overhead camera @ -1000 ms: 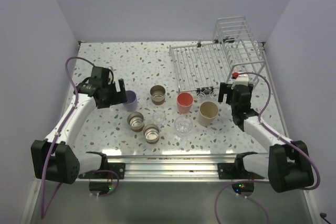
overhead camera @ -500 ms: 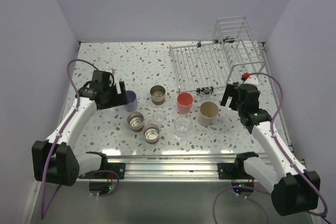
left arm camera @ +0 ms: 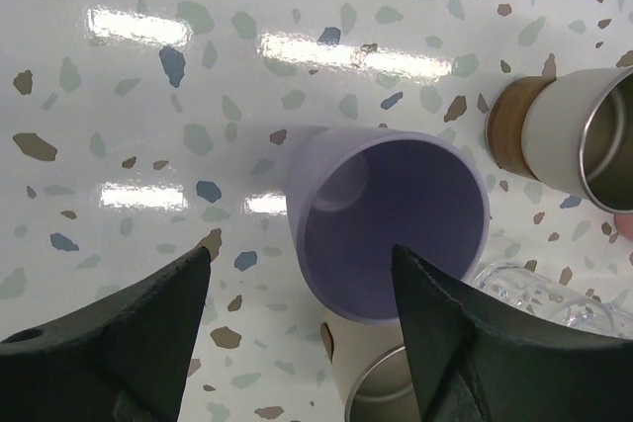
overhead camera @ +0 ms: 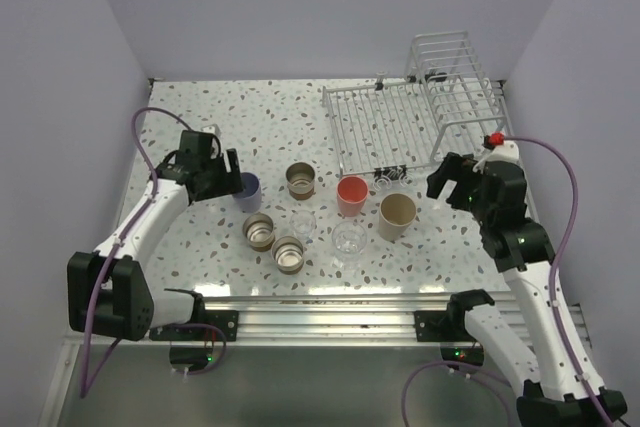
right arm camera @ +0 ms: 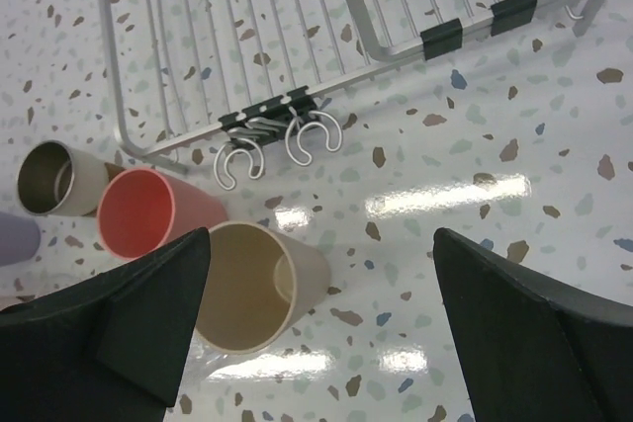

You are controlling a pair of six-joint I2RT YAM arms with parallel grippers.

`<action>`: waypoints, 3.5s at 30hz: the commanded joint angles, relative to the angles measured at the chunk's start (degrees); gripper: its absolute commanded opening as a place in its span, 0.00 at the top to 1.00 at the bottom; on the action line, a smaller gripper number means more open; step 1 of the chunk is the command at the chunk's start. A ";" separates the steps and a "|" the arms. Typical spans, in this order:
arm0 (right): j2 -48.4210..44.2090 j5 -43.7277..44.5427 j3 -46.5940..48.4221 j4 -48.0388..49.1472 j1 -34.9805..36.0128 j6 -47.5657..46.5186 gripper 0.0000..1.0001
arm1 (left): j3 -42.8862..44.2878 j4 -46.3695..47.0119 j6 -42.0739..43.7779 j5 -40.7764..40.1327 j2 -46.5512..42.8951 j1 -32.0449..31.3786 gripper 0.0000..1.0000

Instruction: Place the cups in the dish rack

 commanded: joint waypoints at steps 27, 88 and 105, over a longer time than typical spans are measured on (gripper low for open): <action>22.46 -26.95 34.88 3.72 0.02 17.45 0.02 | 18.61 12.18 -10.27 12.33 3.72 0.01 1.00; 45.58 -37.41 35.66 52.19 10.22 51.13 0.63 | 17.30 85.86 -61.62 39.94 21.91 -8.69 1.00; 51.11 -24.69 61.38 5.48 8.90 18.10 1.00 | 20.46 29.62 -25.68 28.79 14.79 -5.97 0.50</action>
